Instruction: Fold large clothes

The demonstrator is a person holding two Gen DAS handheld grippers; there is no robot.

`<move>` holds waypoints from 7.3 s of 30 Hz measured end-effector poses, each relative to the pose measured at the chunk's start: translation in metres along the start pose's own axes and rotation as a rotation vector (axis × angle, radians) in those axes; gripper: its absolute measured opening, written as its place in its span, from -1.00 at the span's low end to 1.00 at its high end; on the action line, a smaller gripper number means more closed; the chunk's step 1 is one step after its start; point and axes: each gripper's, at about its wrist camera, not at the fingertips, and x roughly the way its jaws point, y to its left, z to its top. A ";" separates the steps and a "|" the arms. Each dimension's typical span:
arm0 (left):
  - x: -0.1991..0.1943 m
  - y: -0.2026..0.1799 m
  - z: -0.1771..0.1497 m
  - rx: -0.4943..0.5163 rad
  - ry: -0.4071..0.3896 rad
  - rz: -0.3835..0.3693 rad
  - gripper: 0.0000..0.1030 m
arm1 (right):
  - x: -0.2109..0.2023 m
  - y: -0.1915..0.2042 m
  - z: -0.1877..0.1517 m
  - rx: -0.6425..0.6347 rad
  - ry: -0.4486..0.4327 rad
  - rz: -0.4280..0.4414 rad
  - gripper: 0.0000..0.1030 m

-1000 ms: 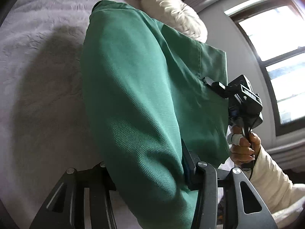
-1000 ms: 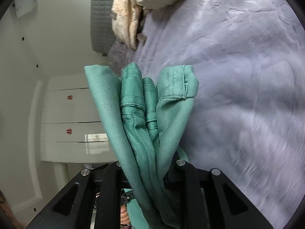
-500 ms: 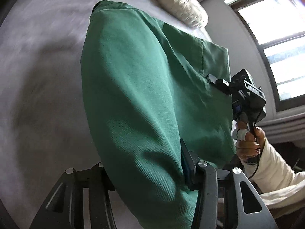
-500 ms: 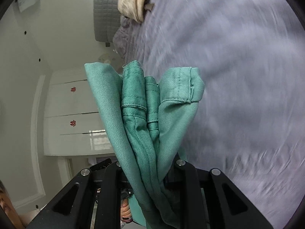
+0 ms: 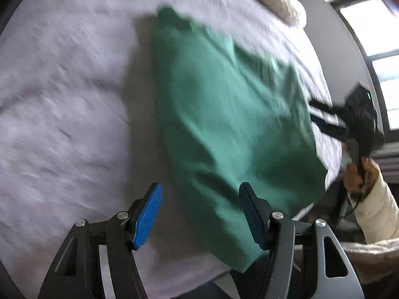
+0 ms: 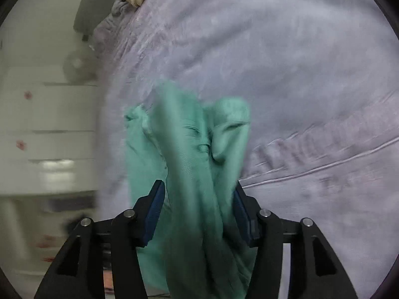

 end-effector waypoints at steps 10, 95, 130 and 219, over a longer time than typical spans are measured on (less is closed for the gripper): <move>0.048 -0.025 0.067 -0.016 -0.111 0.204 0.25 | 0.020 0.003 0.030 -0.044 -0.053 -0.195 -0.94; 0.042 -0.051 -0.046 0.022 0.010 0.363 0.88 | -0.014 -0.034 -0.113 -0.007 0.170 -0.218 -0.99; -0.024 -0.101 0.012 -0.047 -0.184 0.509 0.99 | -0.070 0.081 -0.087 -0.264 0.003 -0.515 0.81; -0.022 -0.126 0.012 -0.016 -0.186 0.555 0.99 | -0.071 0.095 -0.092 -0.288 -0.019 -0.546 0.99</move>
